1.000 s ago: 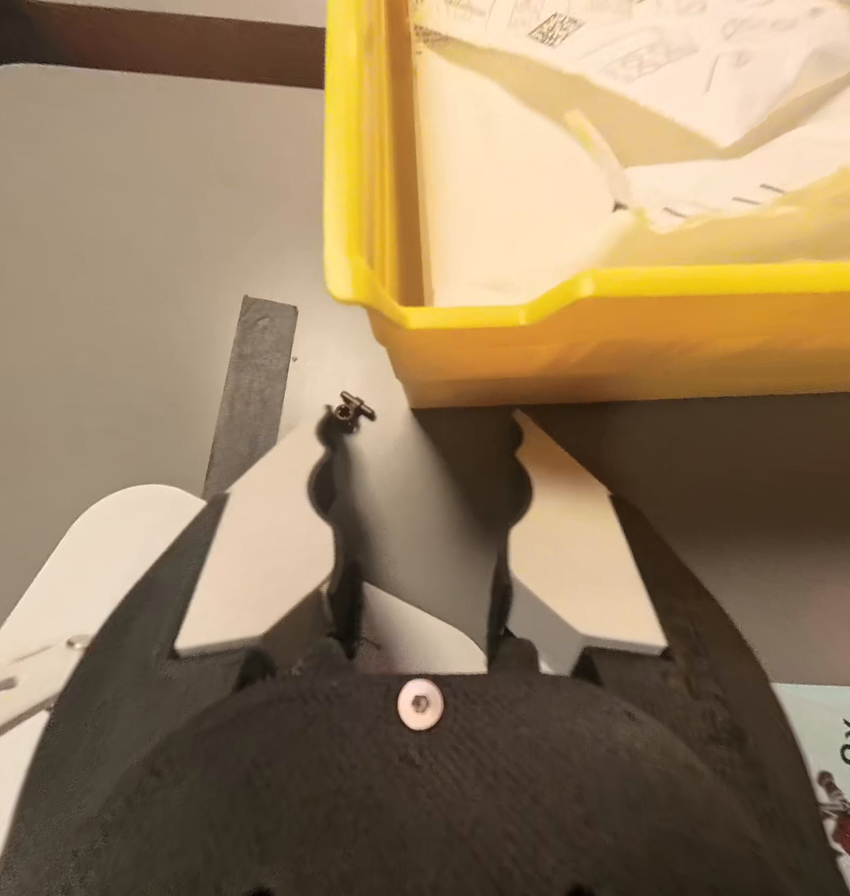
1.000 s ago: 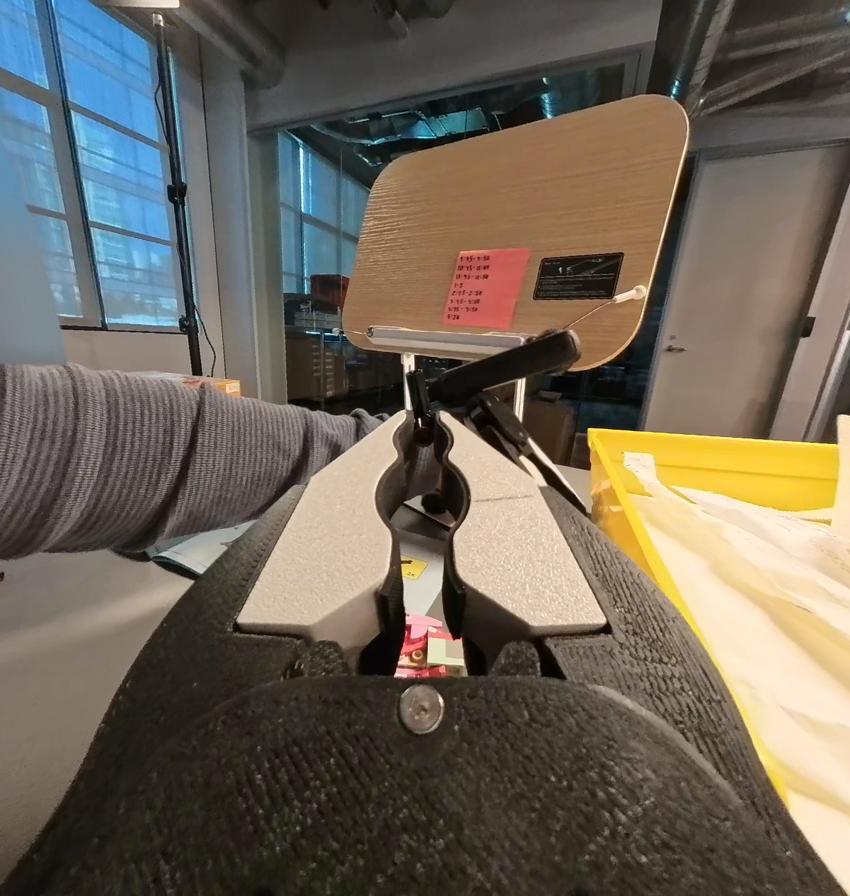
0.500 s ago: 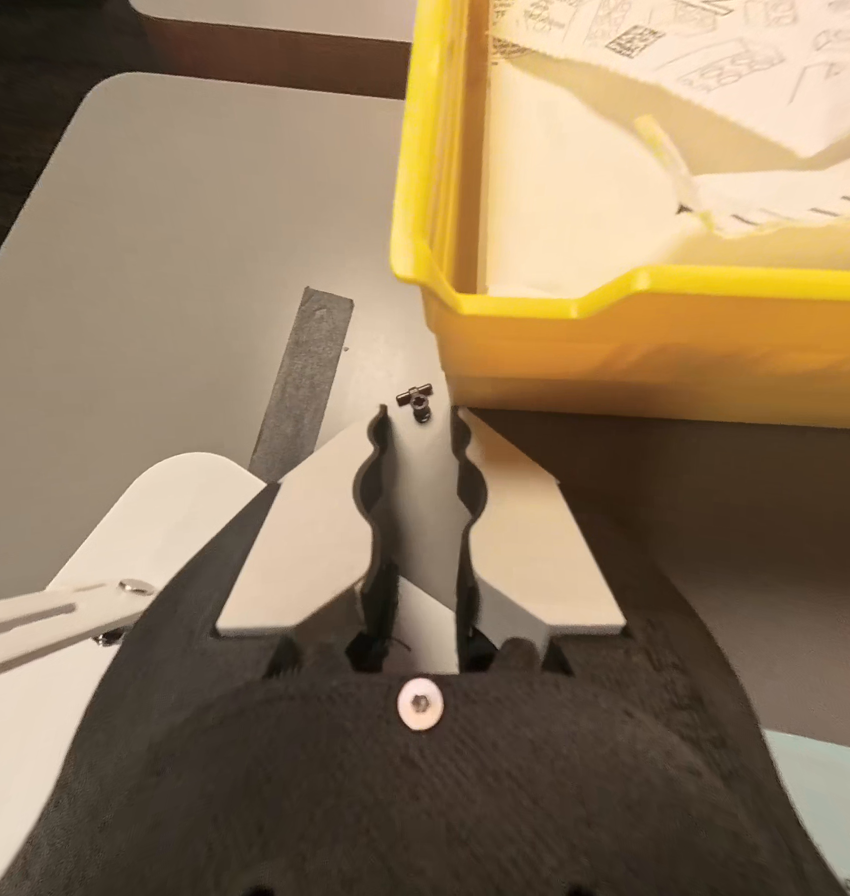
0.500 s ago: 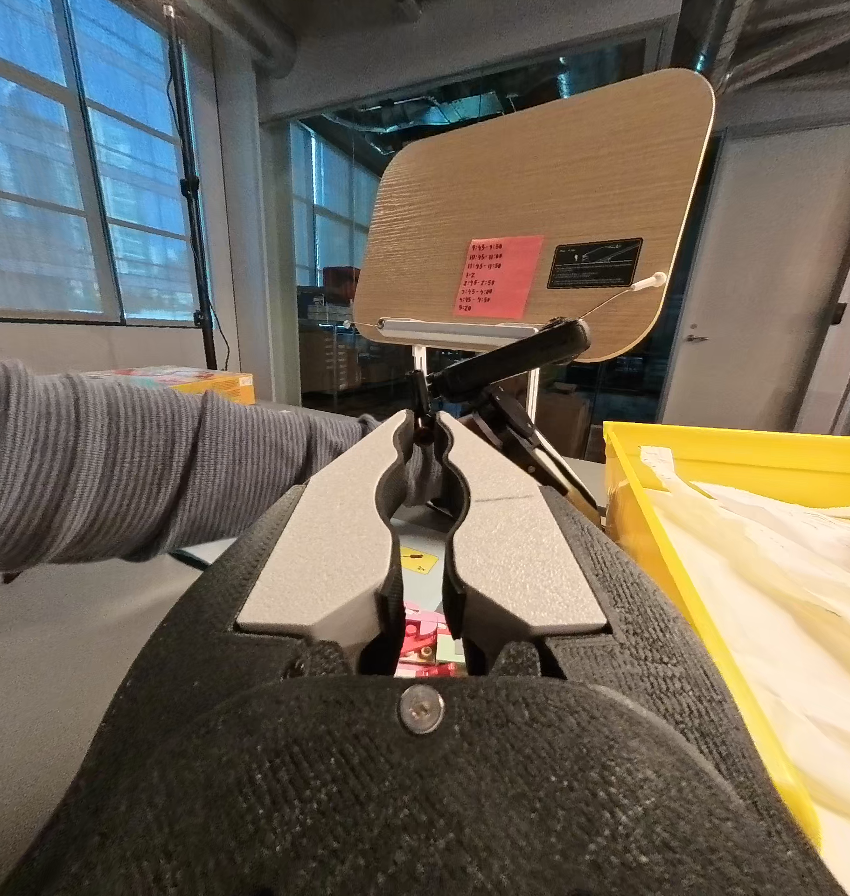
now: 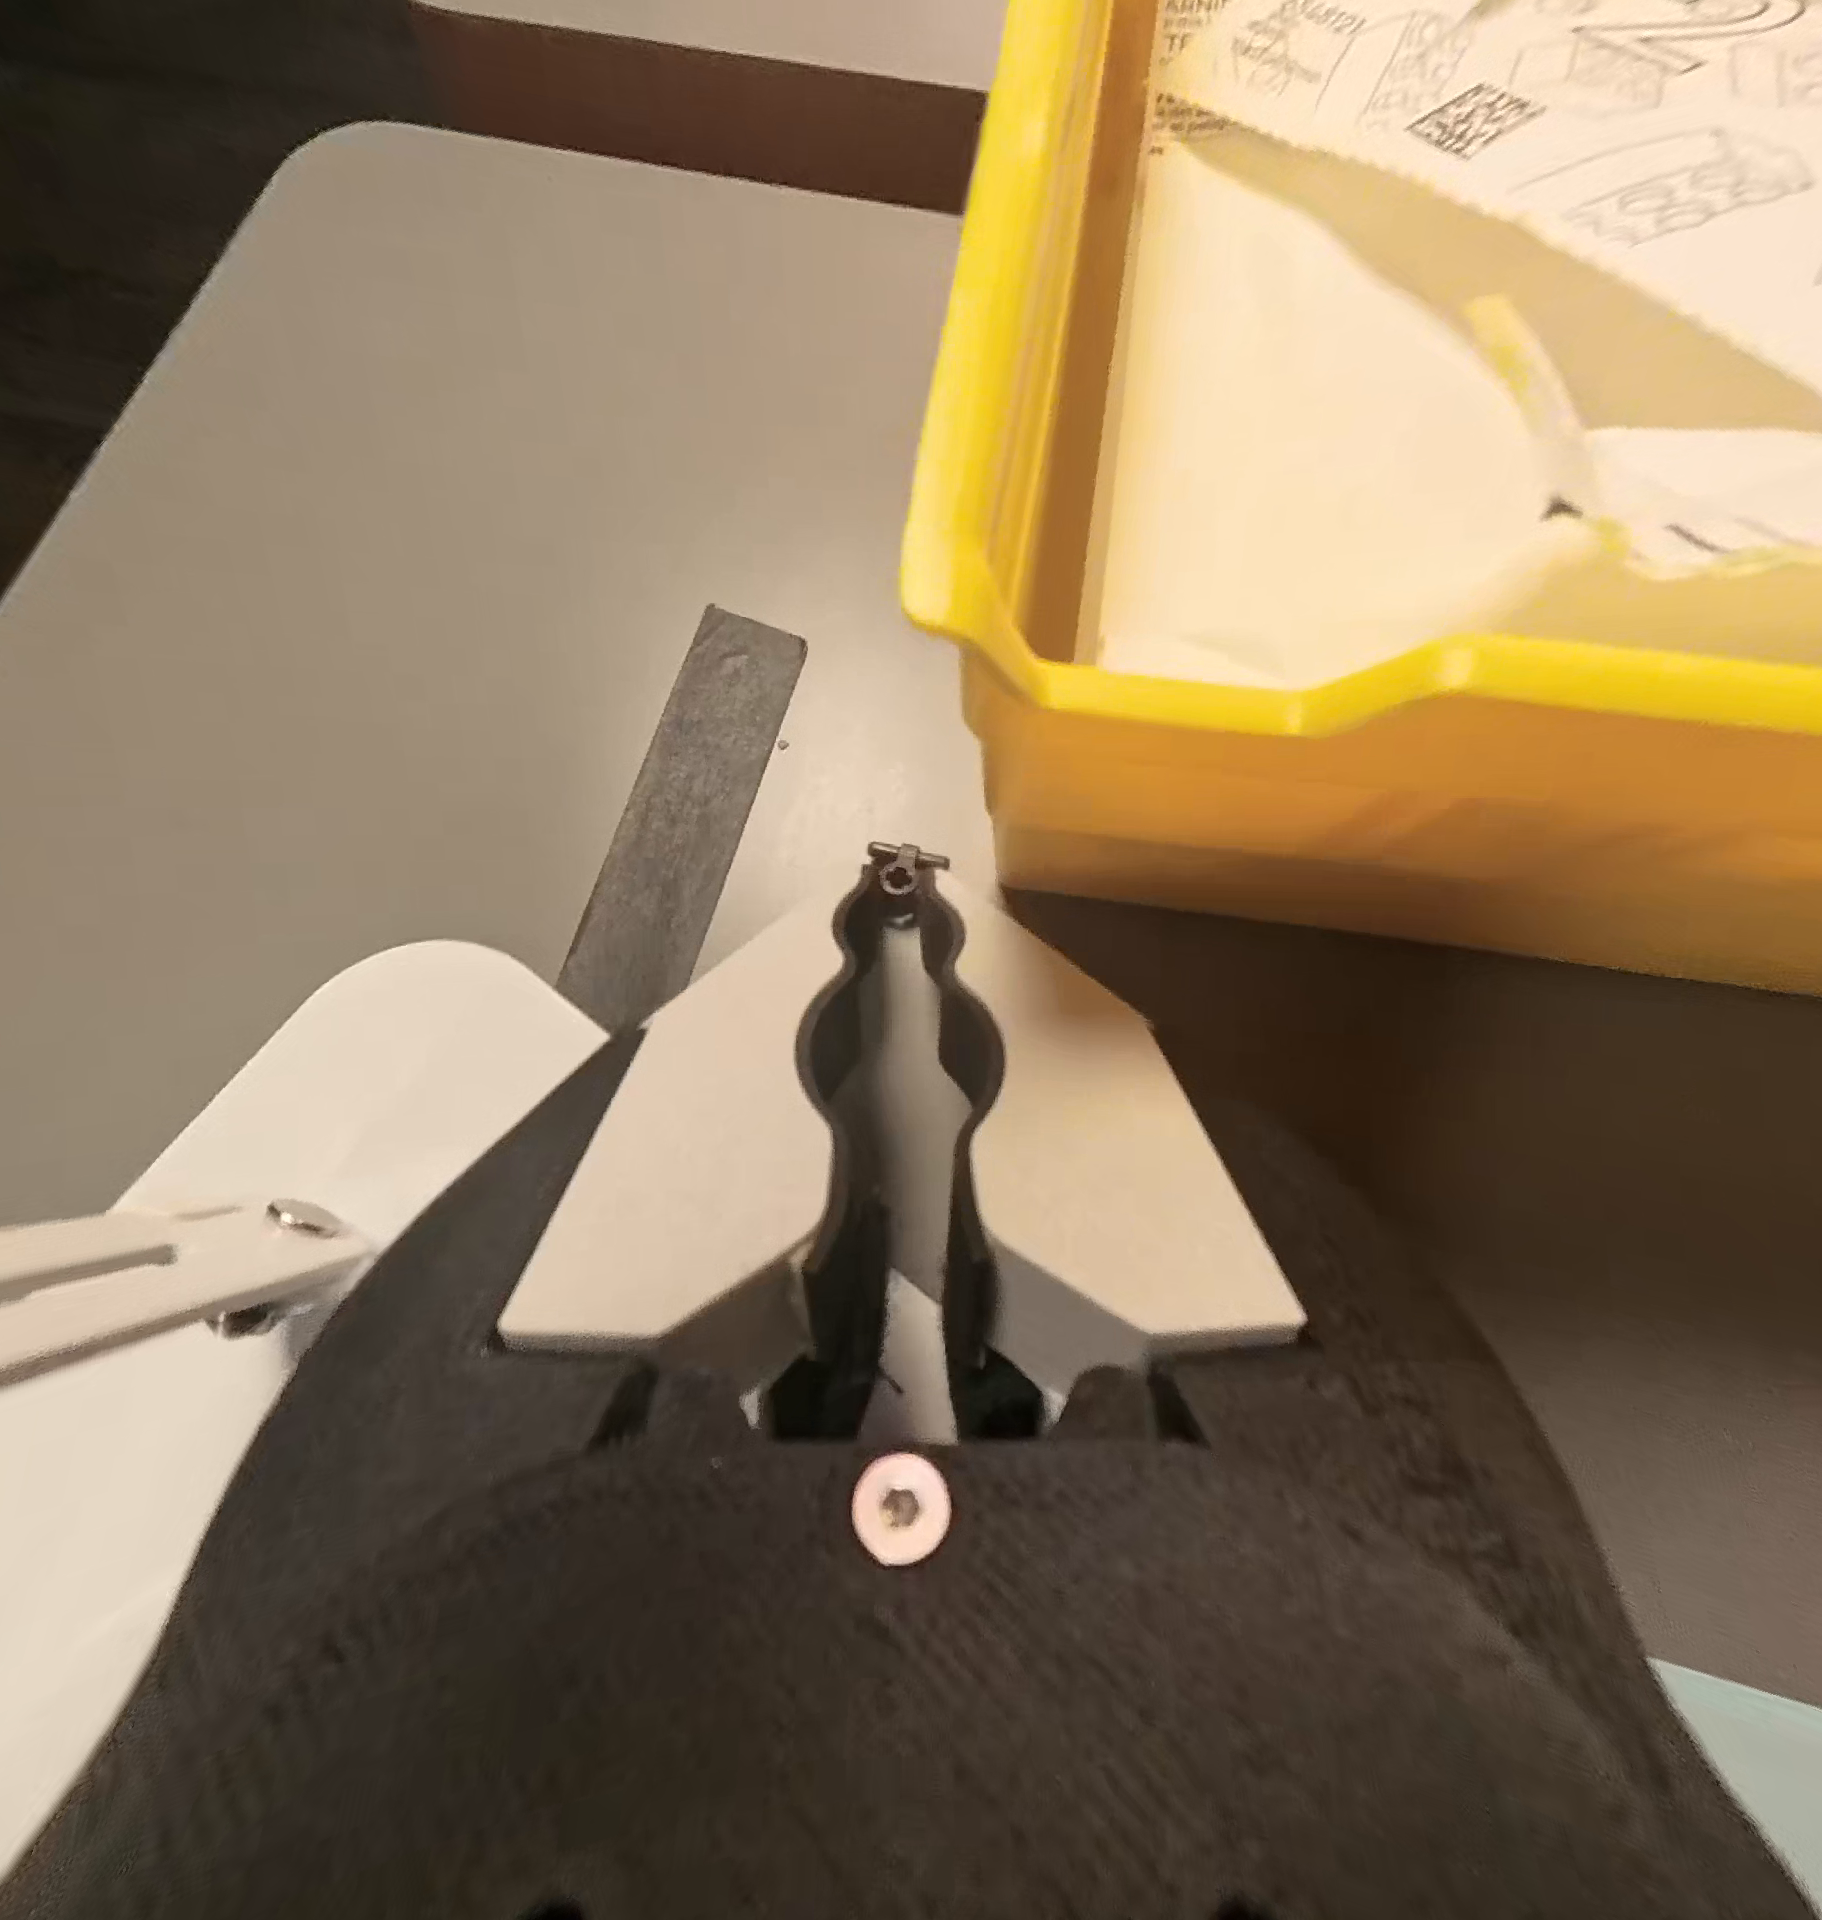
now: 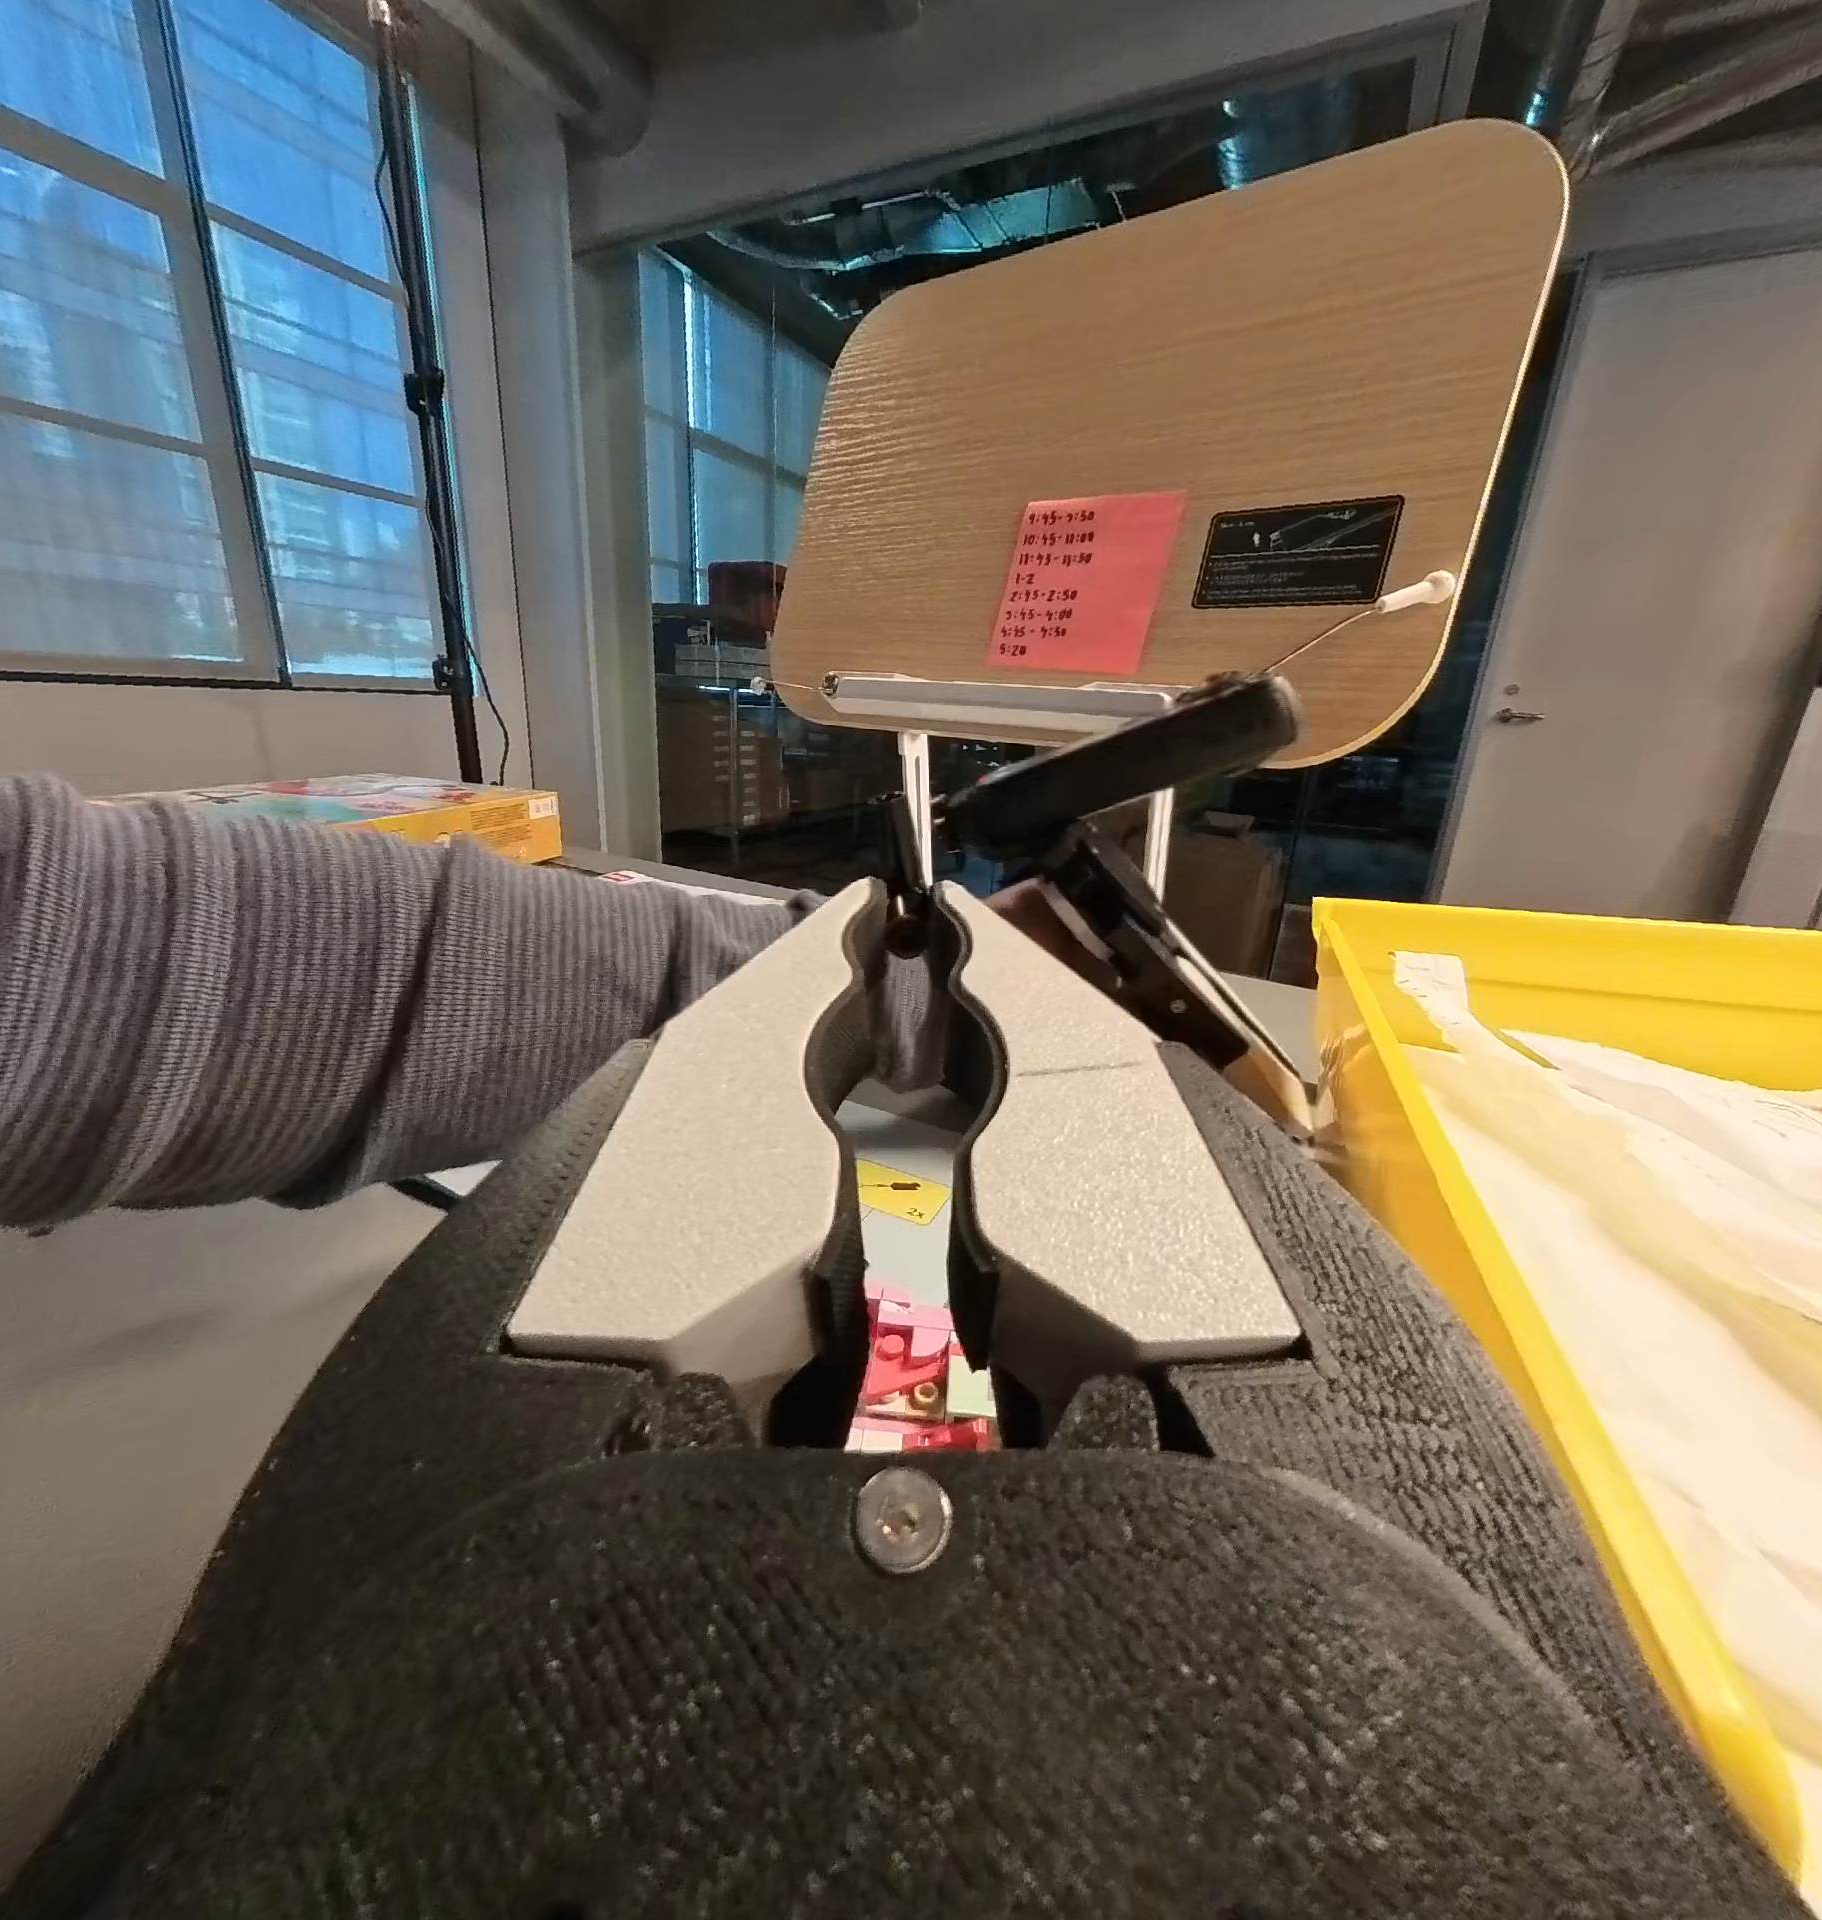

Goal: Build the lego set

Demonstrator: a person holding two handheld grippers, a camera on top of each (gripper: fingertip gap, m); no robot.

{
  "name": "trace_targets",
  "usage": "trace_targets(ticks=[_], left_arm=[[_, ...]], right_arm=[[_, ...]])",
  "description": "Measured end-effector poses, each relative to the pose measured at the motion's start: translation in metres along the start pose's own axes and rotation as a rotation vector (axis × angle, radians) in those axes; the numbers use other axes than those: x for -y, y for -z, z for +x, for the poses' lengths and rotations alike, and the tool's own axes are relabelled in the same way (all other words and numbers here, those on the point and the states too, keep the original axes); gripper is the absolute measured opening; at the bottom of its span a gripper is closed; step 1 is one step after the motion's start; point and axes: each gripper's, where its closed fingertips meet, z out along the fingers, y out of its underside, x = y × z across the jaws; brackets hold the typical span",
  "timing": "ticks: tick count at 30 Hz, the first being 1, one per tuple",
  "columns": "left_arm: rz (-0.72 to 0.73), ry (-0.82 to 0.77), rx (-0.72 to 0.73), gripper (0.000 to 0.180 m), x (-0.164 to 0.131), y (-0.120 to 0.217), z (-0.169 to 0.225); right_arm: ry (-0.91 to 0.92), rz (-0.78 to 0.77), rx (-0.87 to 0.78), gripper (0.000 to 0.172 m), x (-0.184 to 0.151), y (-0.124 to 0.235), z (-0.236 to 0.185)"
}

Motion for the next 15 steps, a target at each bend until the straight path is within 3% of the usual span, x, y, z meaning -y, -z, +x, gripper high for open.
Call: trace_targets(ticks=[6,12,15], left_arm=[[0.083,0.048,-0.021,0.006,-0.008,0.049,0.023],[0.339,0.169,-0.013,0.006,-0.011,0.174,0.078],[0.533,0.272,0.094,0.006,-0.025,0.241,0.11]], right_arm=[[-0.027,0.005,0.005,0.006,0.002,0.001,0.002],[-0.087,0.007,0.087,0.005,0.005,0.001,-0.012],[-0.136,0.003,0.188,0.006,0.009,0.004,-0.034]])
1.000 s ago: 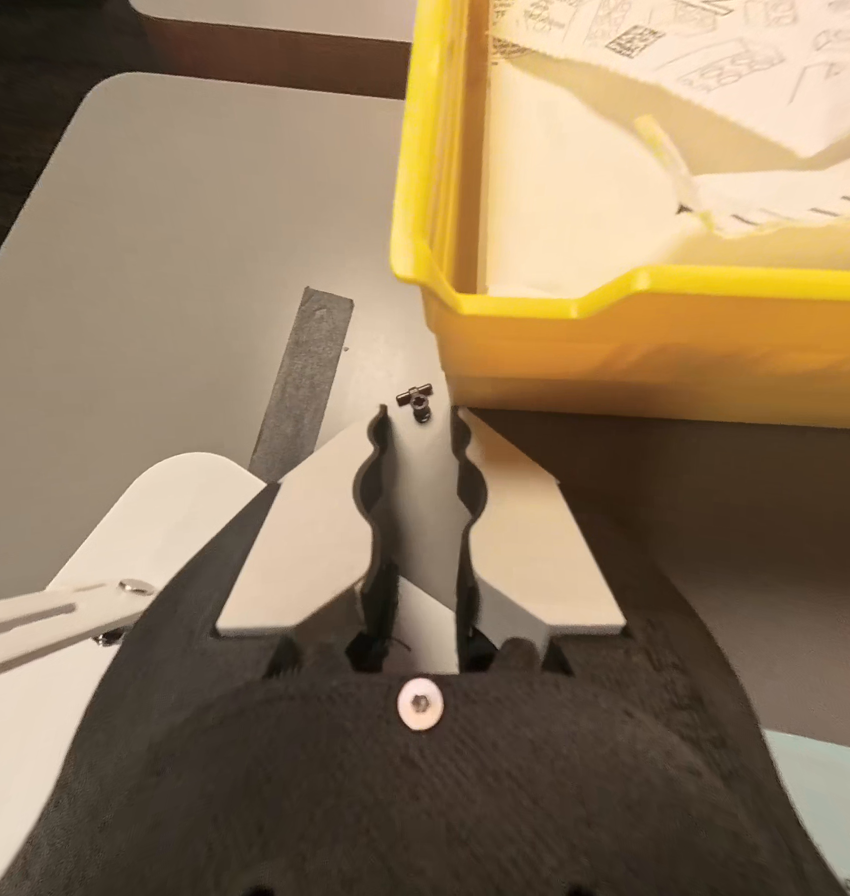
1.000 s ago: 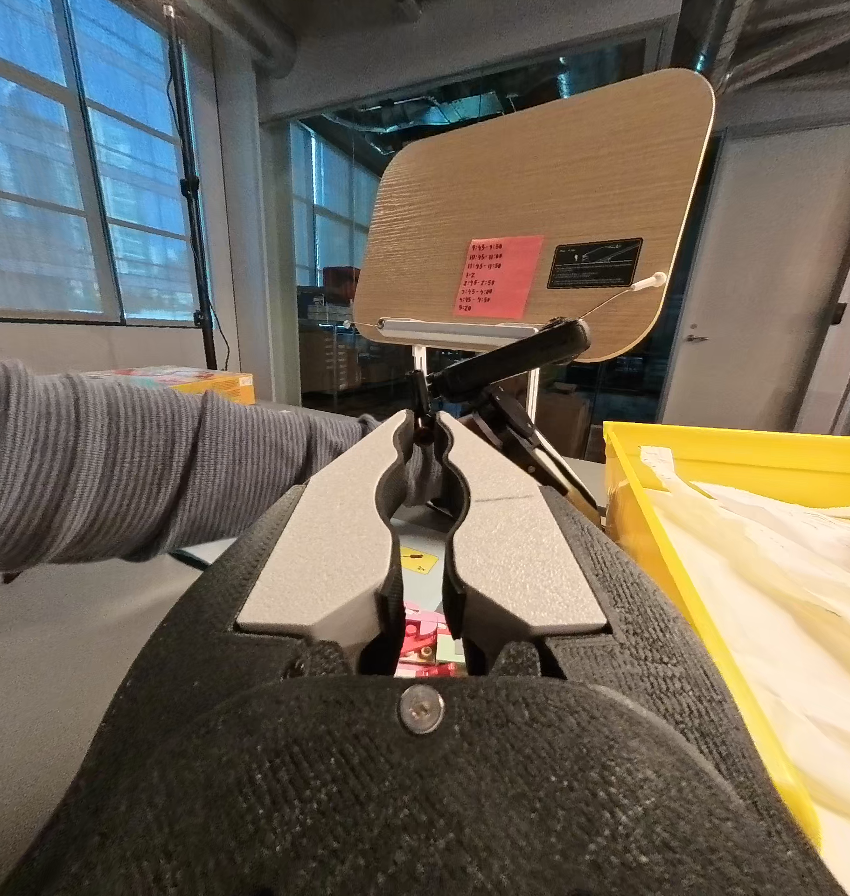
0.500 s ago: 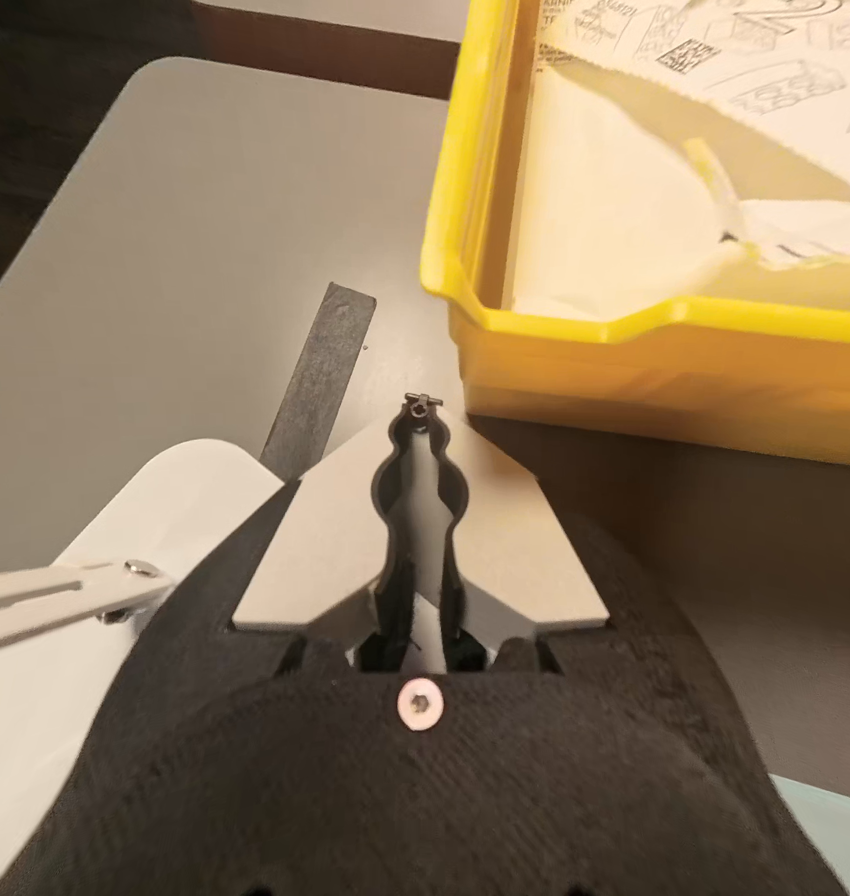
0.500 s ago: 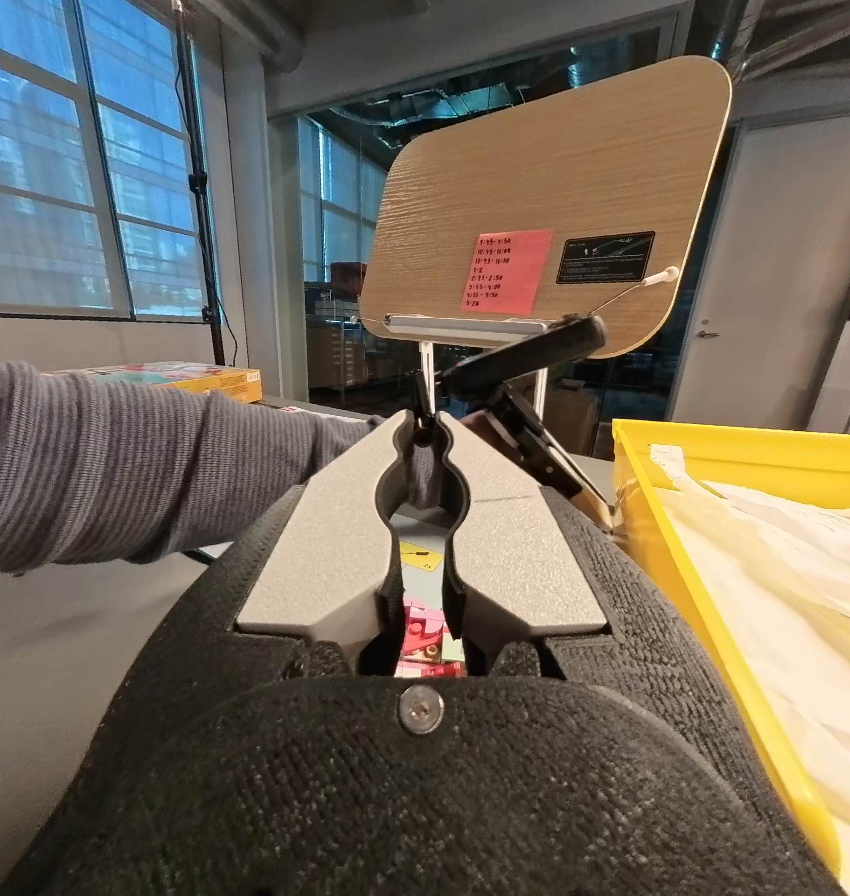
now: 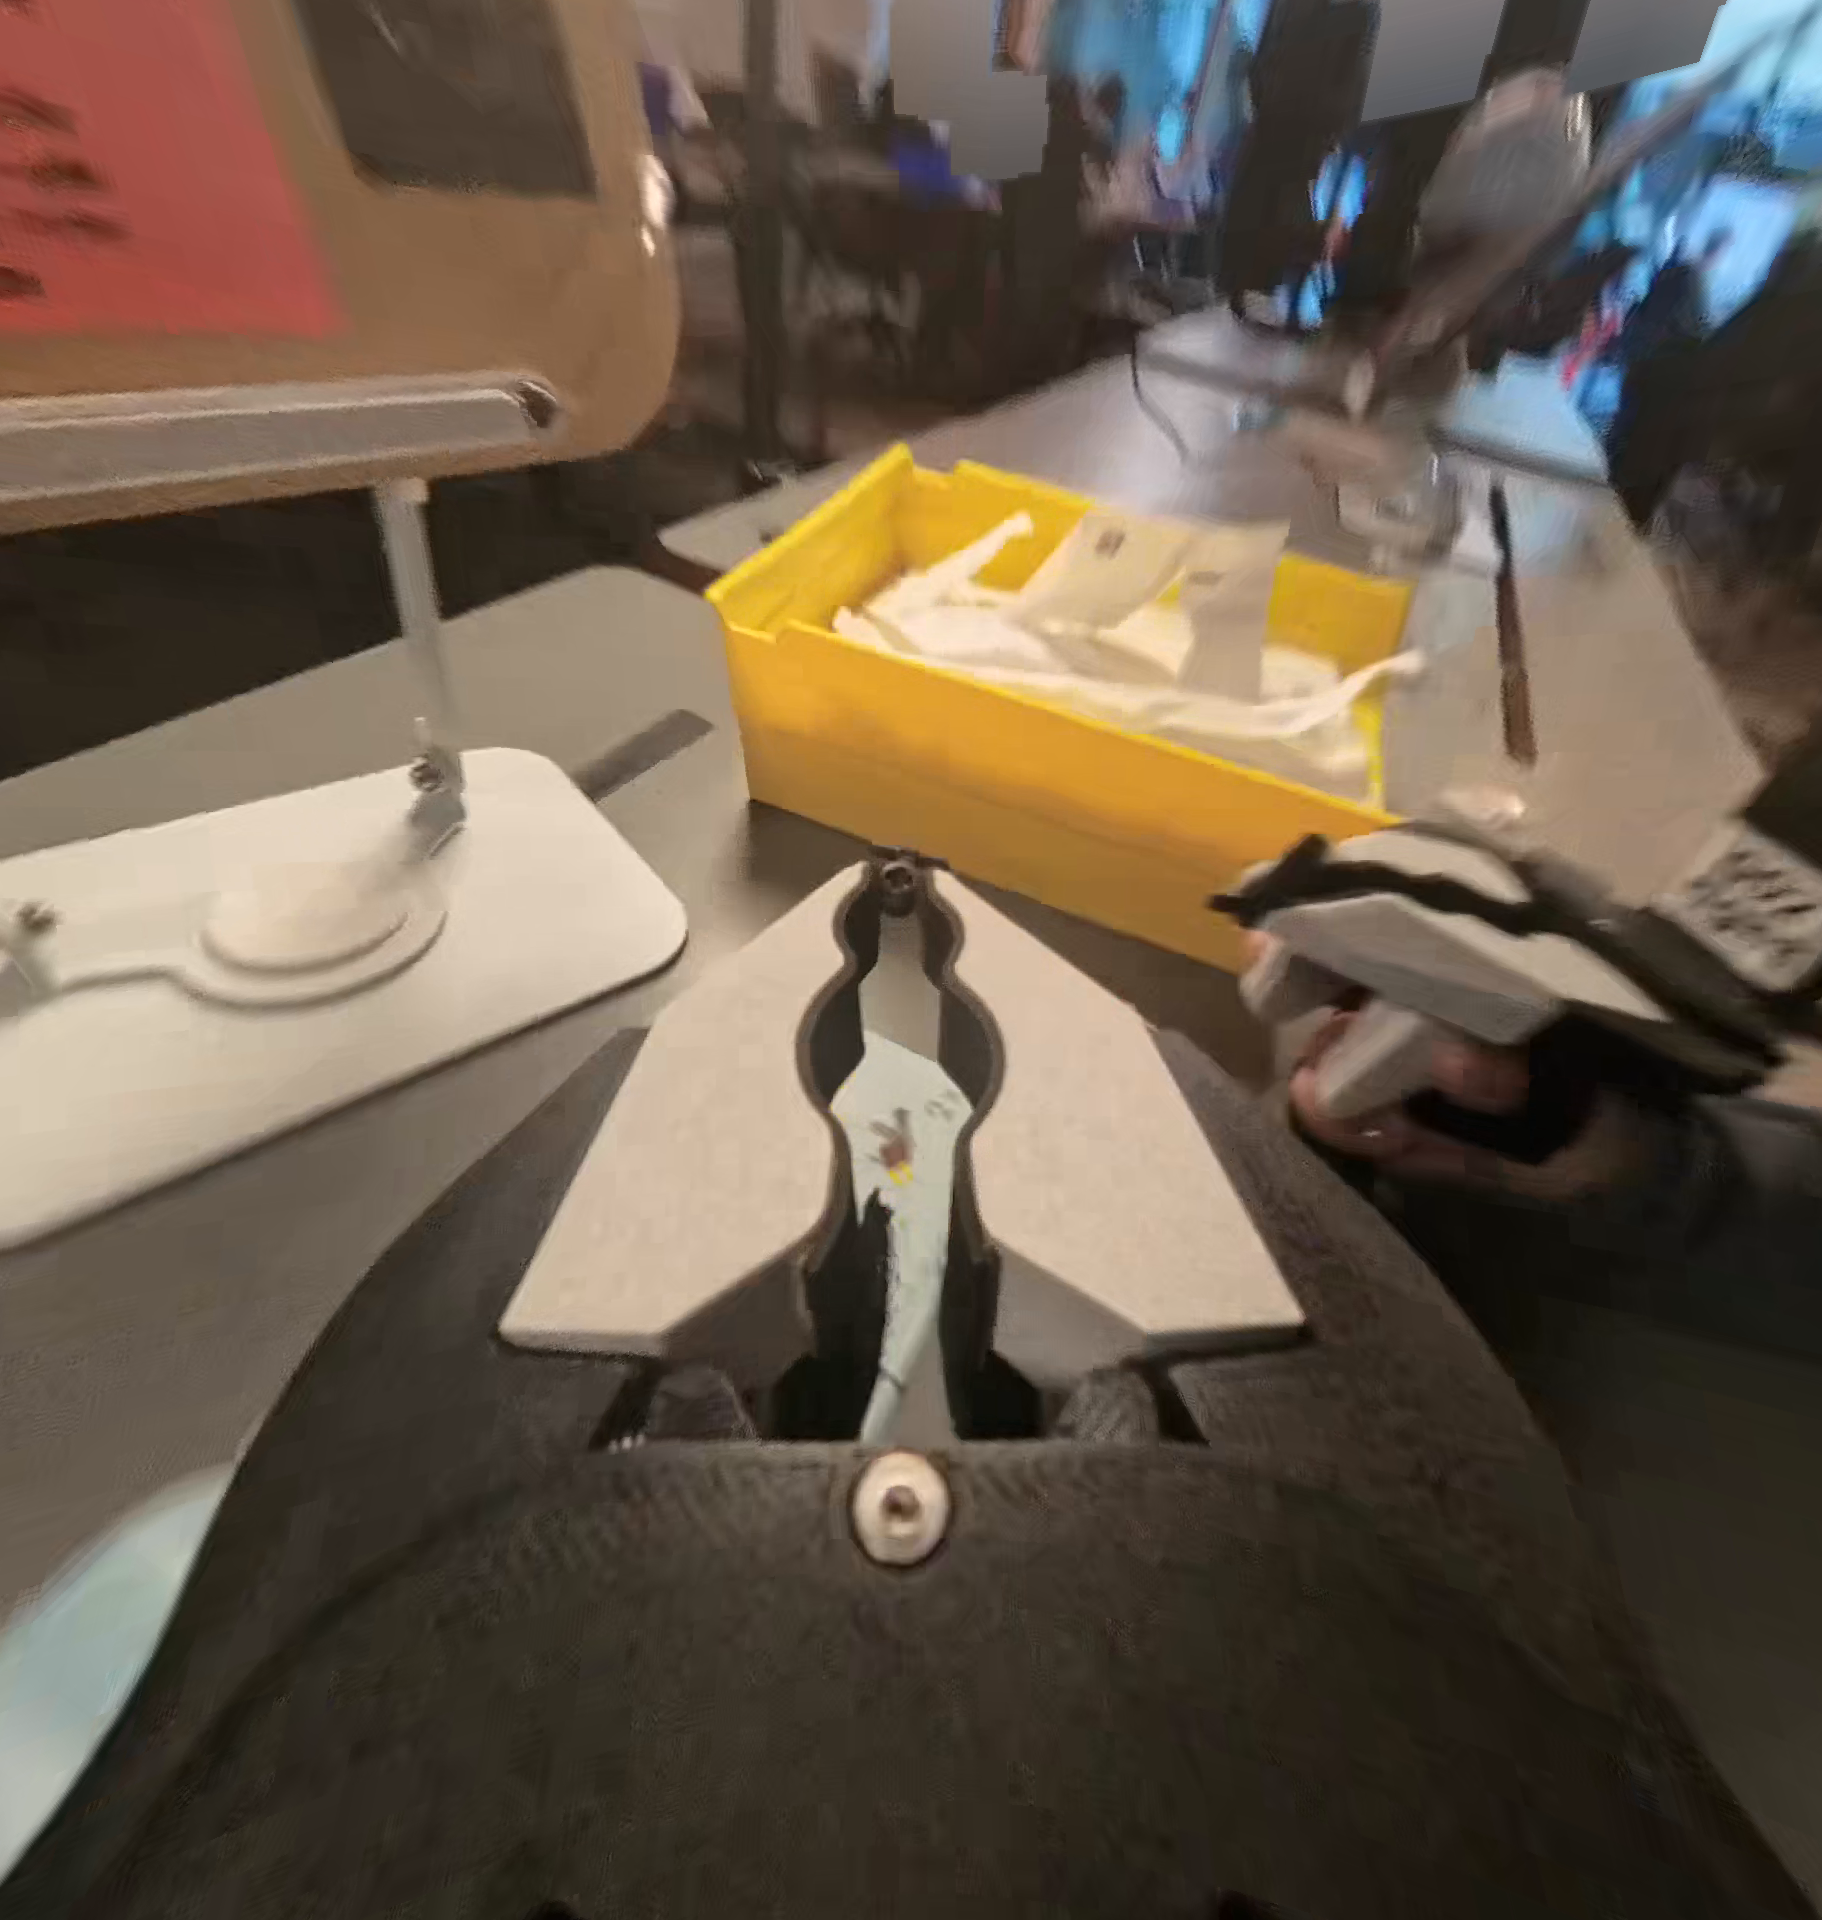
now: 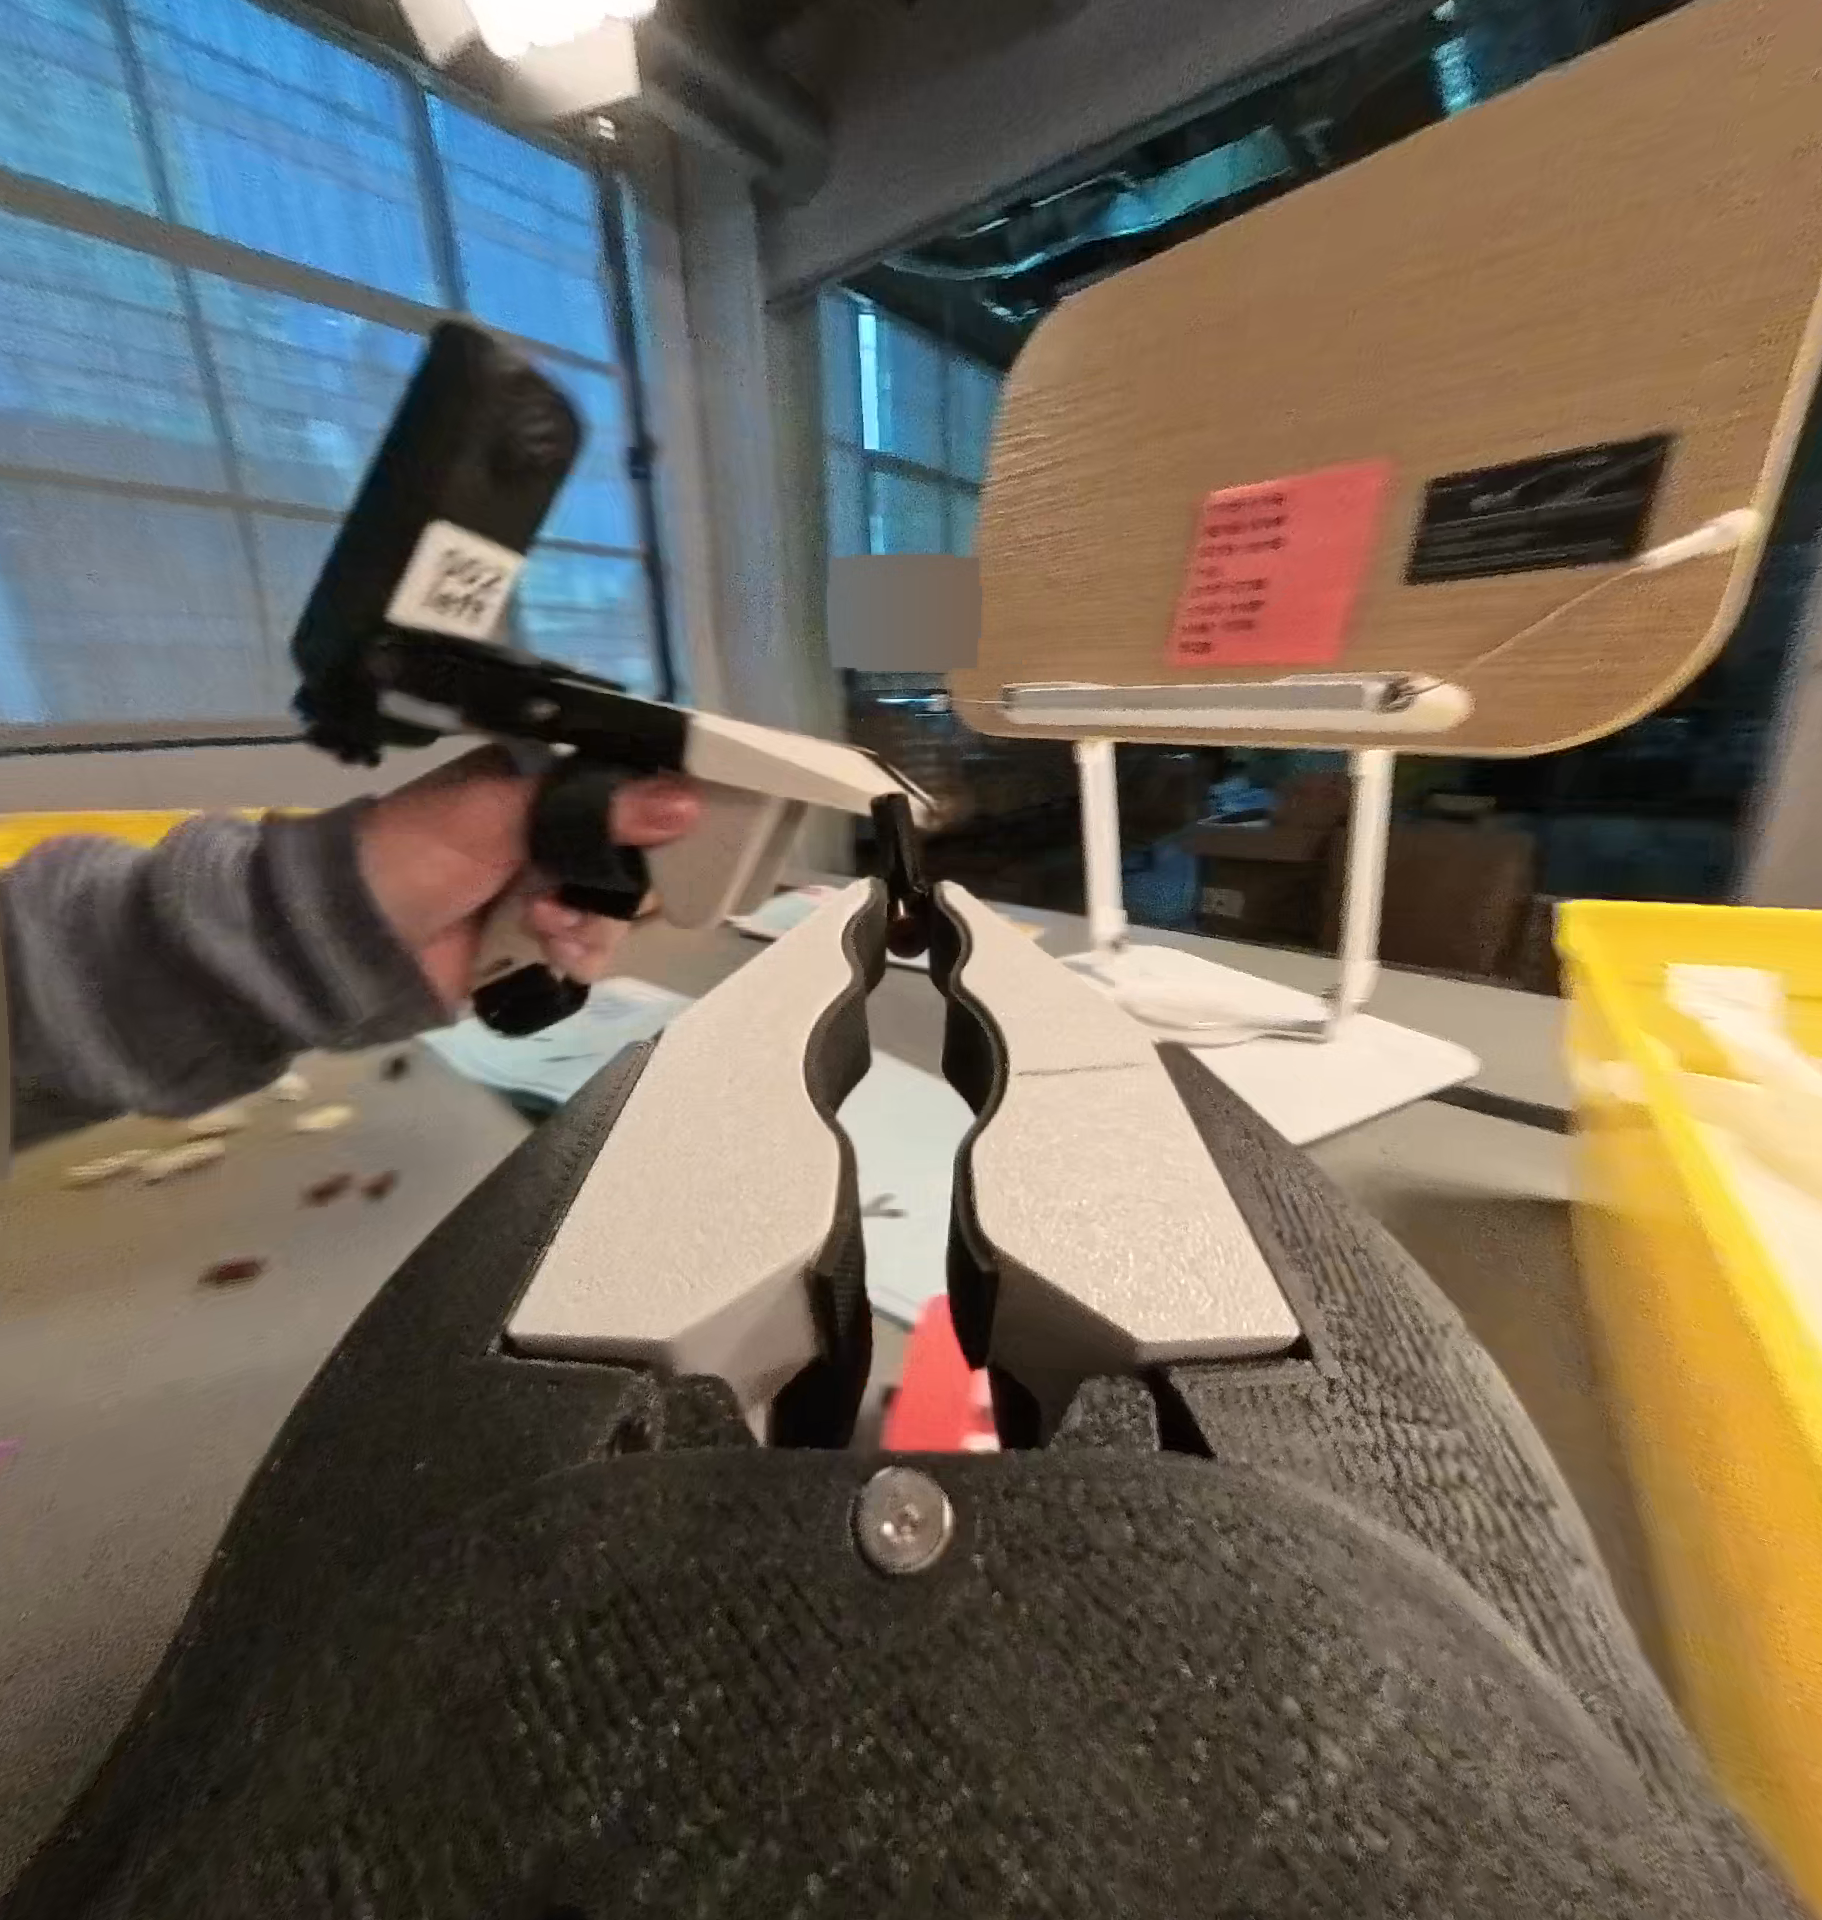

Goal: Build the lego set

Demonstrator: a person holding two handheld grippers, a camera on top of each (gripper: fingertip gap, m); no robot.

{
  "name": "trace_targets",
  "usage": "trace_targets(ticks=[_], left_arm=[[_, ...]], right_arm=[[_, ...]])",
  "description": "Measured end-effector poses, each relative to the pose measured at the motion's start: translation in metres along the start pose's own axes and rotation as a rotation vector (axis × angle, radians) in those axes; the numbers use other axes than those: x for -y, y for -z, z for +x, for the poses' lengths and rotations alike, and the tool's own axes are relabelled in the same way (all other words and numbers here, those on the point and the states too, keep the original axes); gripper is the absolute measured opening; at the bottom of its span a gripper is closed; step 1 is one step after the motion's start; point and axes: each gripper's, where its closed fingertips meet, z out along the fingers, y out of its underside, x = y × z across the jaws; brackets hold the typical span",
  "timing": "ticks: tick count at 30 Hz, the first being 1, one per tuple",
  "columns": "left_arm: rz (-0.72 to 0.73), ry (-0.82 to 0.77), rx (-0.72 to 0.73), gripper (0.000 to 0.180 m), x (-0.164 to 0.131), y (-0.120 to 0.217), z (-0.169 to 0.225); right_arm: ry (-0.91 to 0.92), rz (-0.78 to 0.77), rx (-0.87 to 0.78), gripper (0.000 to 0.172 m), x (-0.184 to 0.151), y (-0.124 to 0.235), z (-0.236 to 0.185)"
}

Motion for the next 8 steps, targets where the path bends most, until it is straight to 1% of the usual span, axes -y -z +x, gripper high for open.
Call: trace_targets(ticks=[2,3,5,7,8], left_arm=[[0.107,0.065,0.074,0.006,-0.004,0.04,0.016],[0.174,0.105,0.085,0.006,-0.004,0.056,0.026],[0.31,0.213,0.027,0.006,-0.002,0.081,0.047],[0.444,0.281,-0.102,0.006,0.003,0.099,0.069],[0.505,0.285,-0.145,0.005,0.005,0.106,0.078]], right_arm=[[-0.119,0.002,0.121,0.006,0.0,-0.001,-0.021],[-0.189,-0.003,0.21,0.006,0.0,-0.002,-0.035],[-0.326,-0.001,0.371,0.006,0.003,-0.001,-0.061],[-0.353,0.013,0.427,0.005,0.004,0.0,-0.073],[-0.34,0.01,0.456,0.006,0.004,0.001,-0.08]])
